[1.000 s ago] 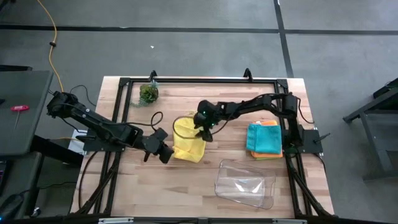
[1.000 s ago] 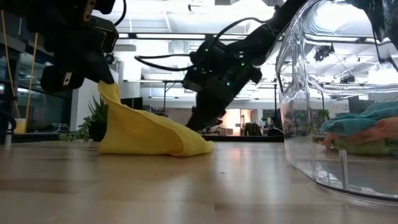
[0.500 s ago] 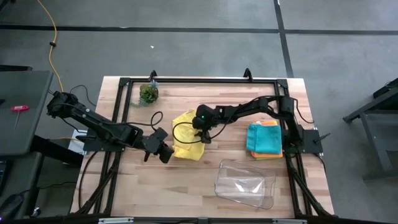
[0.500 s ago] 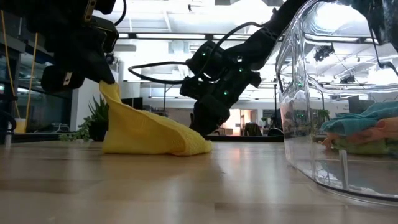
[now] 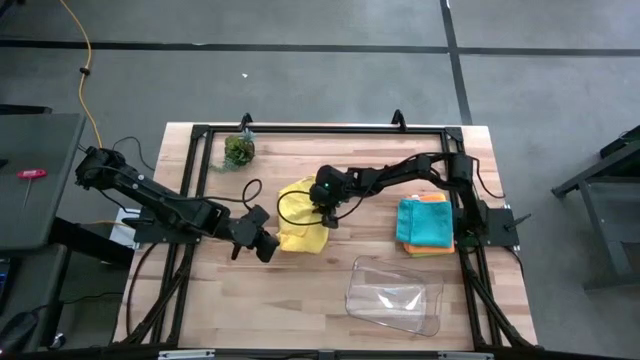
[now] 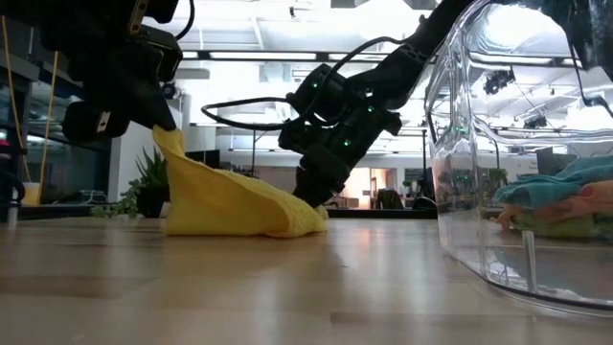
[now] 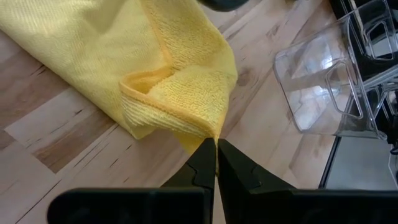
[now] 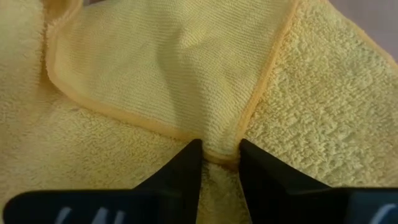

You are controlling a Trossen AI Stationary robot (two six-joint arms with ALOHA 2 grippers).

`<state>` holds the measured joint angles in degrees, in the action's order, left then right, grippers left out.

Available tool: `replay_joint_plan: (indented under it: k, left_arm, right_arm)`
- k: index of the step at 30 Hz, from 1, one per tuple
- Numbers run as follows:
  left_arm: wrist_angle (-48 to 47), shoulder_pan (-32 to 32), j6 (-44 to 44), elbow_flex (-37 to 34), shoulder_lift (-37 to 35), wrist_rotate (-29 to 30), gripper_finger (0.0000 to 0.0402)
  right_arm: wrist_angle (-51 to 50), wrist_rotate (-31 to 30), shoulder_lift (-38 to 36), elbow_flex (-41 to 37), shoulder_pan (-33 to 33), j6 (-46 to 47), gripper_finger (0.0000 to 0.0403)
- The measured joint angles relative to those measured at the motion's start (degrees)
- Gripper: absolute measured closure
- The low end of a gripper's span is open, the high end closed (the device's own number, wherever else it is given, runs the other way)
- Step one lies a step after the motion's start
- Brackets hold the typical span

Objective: Fold microfiber towels
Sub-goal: Fold the yellow cloth

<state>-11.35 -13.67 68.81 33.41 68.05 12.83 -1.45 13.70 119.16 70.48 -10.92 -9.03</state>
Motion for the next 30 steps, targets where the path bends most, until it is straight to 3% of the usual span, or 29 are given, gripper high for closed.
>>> replay_joint_plan:
  k: [6,17,30]
  left_arm:
    - [0.0,0.0,0.0,0.0,0.0,0.0,0.0401]
    - [0.0,0.0,0.0,0.0,0.0,-0.2,0.0401]
    - [0.0,0.0,0.0,0.0,0.0,0.3,0.0401]
  right_arm:
    - [-0.1,0.1,0.0,0.0,-0.1,2.9,0.0295]
    - [-0.7,0.3,-0.5,0.0,-0.5,3.8,0.0214]
    - [-3.1,3.6,-1.6,-0.1,-3.0,4.7,0.0255]
